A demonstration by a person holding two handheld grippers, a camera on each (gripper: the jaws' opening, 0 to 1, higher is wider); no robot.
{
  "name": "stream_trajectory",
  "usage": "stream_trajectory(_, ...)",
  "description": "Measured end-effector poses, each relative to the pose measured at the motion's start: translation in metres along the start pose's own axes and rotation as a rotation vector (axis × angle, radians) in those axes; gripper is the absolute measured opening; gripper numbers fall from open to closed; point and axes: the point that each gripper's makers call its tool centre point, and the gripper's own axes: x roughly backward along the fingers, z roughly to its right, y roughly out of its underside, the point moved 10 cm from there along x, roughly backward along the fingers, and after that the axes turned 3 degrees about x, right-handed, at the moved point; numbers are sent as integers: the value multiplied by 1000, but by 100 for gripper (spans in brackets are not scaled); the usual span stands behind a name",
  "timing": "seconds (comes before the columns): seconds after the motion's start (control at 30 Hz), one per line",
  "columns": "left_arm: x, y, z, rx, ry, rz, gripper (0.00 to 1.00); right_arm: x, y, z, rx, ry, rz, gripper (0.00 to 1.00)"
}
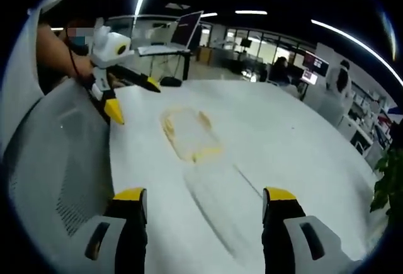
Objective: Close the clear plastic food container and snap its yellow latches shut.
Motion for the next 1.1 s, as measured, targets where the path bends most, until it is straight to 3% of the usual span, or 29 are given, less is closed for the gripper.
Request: stream_trajectory(1.1, -13, 2, -24, -15, 22, -37, 92, -35, -21, 12, 58, -77, -6, 72)
